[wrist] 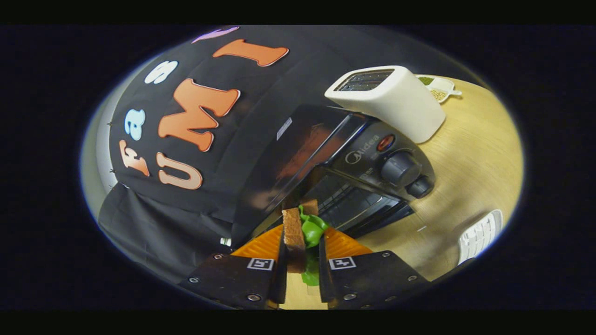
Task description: Open the toaster oven, put the food inside, and close the toaster oven door.
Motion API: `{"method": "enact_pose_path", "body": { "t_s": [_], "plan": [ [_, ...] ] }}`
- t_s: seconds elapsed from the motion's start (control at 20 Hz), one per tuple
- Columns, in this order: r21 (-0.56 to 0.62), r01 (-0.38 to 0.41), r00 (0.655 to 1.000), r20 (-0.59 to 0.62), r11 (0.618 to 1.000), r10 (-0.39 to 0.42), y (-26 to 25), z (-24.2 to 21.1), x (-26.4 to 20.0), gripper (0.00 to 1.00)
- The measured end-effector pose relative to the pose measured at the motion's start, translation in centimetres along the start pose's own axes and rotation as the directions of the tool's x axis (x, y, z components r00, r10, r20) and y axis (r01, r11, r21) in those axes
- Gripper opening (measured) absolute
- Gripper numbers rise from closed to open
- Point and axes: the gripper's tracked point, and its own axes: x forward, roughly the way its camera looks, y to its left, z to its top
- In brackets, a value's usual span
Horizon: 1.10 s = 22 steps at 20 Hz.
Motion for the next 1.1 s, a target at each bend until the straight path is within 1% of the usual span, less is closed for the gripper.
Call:
{"method": "enact_pose_path", "body": {
  "t_s": [0.05, 0.15, 0.35, 0.55, 0.7, 0.85, 0.9, 0.95, 1.0, 1.05, 1.1],
  "plan": [
    [0.011, -0.008, 1.000, 0.016, 1.000, 0.008, -0.1, 0.0, 0.7, 0.29],
    [0.075, -0.058, 0.996, 0.074, 0.996, 0.053, 1.0, 0.6, 1.9, 0.29],
    [0.107, -0.034, 0.993, 0.117, 0.994, 0.021, 0.0, 1.0, 4.7, 0.29],
    [0.128, -0.013, 0.982, 0.190, 0.992, -0.011, -0.7, 1.6, 6.6, 0.29],
    [0.109, 0.011, 0.973, 0.230, 0.994, -0.036, -1.0, 1.6, 7.1, 0.29],
    [0.086, 0.061, 0.972, 0.223, 0.994, -0.079, -1.1, 1.1, 6.5, 0.43],
    [0.076, 0.077, 0.974, 0.206, 0.994, -0.091, -1.3, 0.7, 6.3, 0.46],
    [0.065, 0.074, 0.982, 0.172, 0.995, -0.084, -1.1, 0.0, 5.7, 0.56],
    [0.053, 0.078, 0.985, 0.147, 0.995, -0.086, -1.2, -0.4, 5.0, 0.62],
    [0.037, 0.095, 0.989, 0.111, 0.995, -0.098, -1.2, -1.3, 4.5, 0.74],
    [0.016, 0.103, 0.991, 0.082, 0.995, -0.104, -1.3, -1.9, 4.1, 0.82]
  ]
}}
